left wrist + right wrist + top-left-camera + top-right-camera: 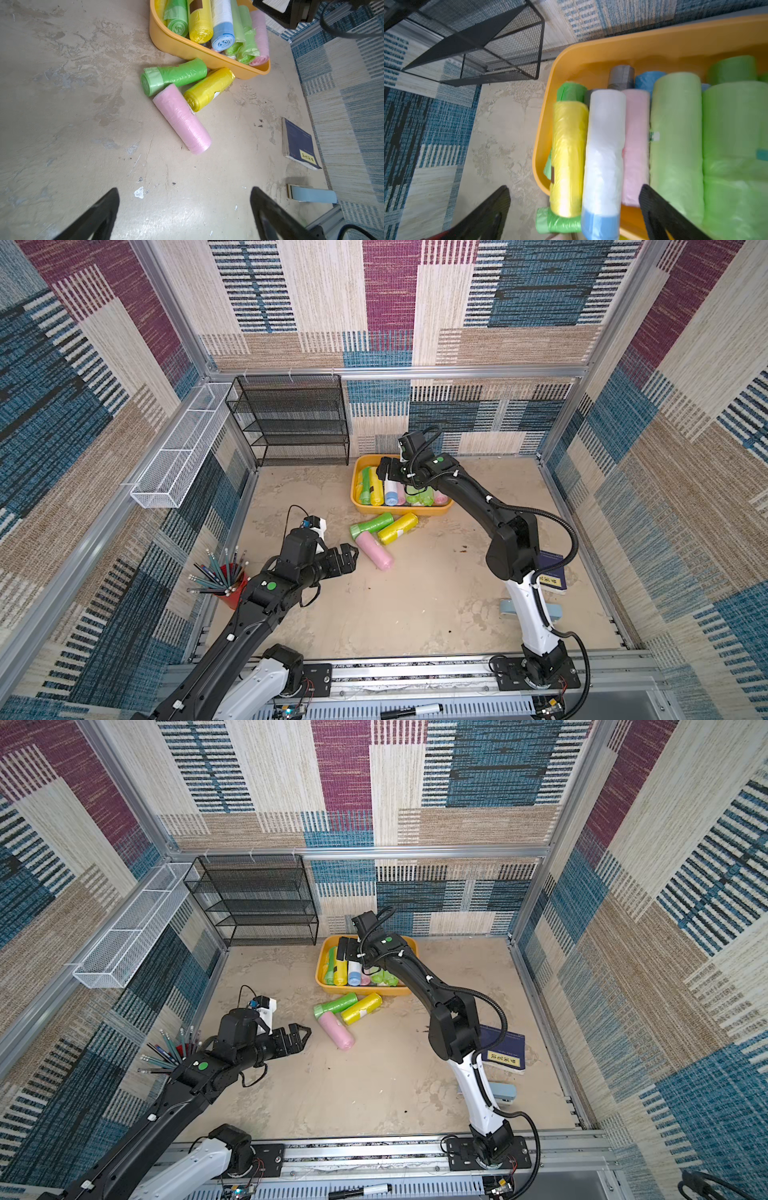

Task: Put the roll of trash bags into the storage box
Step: Place the roll of trash bags in the storage box.

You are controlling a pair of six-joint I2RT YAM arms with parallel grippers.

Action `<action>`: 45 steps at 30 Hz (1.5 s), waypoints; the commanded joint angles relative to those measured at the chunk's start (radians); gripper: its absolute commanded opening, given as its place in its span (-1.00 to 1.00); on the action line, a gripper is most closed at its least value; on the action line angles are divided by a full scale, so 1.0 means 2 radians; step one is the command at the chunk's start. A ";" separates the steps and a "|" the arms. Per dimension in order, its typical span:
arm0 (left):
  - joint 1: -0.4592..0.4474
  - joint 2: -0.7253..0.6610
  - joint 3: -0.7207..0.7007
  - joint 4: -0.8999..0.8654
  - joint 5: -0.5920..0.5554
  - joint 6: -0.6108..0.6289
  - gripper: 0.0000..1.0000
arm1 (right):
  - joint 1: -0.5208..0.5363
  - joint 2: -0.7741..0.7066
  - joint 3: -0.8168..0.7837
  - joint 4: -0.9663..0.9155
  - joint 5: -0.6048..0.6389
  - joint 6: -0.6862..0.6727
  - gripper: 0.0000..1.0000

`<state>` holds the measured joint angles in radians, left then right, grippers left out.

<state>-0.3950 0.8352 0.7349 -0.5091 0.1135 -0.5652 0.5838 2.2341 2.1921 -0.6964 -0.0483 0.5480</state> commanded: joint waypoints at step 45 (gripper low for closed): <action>0.001 -0.066 -0.020 -0.045 0.028 0.015 0.97 | 0.056 -0.446 -0.741 0.430 -0.033 0.121 0.94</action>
<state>-0.3950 0.7067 0.6979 -0.6094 0.1638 -0.5545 0.6880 1.3247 0.6979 0.0978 -0.0898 0.7807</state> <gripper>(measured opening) 0.985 0.985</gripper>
